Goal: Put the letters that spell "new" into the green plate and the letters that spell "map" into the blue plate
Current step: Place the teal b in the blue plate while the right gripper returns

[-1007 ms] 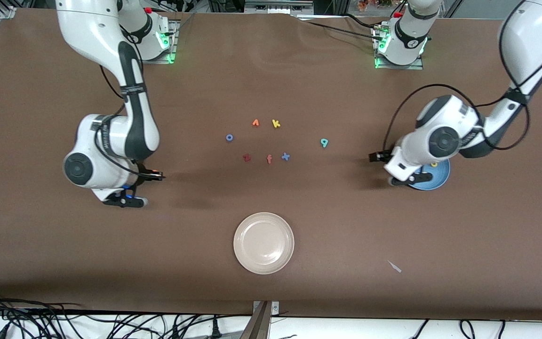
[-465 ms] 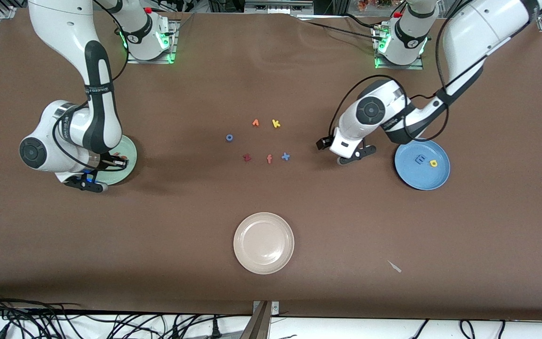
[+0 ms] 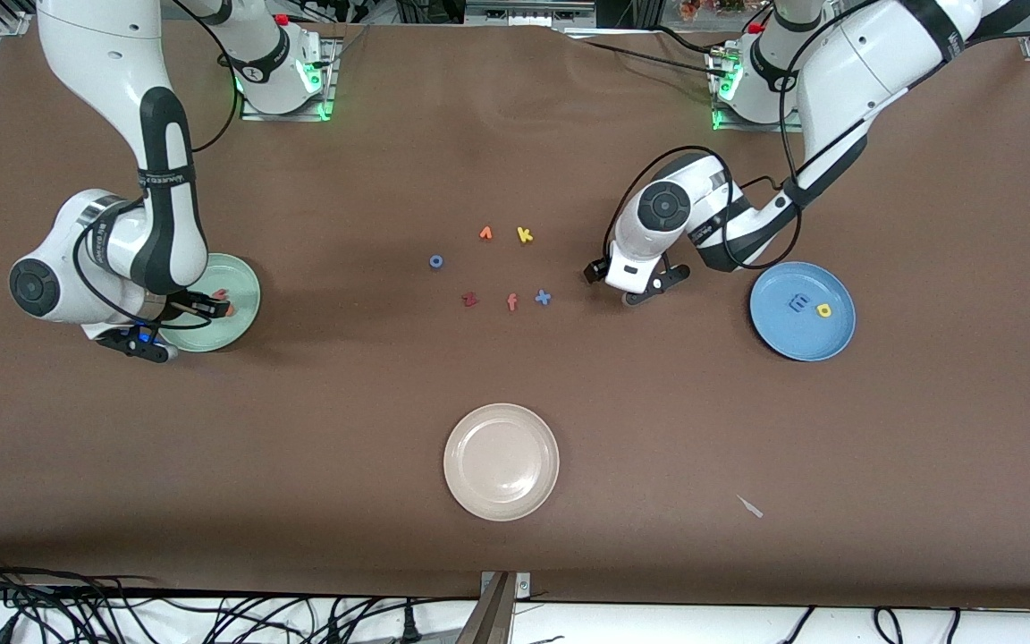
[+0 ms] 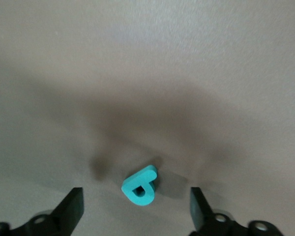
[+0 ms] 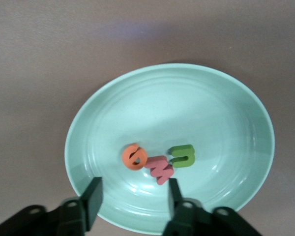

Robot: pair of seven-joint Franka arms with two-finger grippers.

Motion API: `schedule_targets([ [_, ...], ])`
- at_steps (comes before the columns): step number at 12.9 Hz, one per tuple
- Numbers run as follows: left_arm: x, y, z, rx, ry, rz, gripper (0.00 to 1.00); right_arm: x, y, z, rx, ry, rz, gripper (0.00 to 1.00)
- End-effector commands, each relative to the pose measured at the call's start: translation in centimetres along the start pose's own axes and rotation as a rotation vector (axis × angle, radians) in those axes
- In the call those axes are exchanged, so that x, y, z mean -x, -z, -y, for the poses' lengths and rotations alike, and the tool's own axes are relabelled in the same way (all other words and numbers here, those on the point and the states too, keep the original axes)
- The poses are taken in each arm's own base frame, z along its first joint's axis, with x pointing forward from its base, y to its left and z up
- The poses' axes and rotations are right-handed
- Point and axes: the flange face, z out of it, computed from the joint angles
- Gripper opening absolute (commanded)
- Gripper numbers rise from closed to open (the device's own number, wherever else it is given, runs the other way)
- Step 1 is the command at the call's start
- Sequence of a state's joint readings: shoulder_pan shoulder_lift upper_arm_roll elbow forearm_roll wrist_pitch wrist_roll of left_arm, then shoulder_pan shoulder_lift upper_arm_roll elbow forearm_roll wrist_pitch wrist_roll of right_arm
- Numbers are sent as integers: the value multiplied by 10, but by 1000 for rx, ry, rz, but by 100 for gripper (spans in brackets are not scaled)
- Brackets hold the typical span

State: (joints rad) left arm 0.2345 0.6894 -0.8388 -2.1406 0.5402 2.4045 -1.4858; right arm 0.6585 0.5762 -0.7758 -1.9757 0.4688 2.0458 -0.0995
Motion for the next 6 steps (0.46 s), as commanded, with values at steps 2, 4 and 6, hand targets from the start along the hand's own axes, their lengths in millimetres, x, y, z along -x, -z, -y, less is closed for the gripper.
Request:
schedule_targets([
  [2, 2, -2, 2, 6, 20, -2, 71, 0, 26, 23, -24, 33, 45, 100],
  [4, 1, -7, 3, 3, 14, 2, 68, 0, 32, 27, -28, 41, 58, 100],
  [6, -3, -9, 5, -1, 13, -3, 55, 0, 31, 29, -25, 46, 59, 100],
])
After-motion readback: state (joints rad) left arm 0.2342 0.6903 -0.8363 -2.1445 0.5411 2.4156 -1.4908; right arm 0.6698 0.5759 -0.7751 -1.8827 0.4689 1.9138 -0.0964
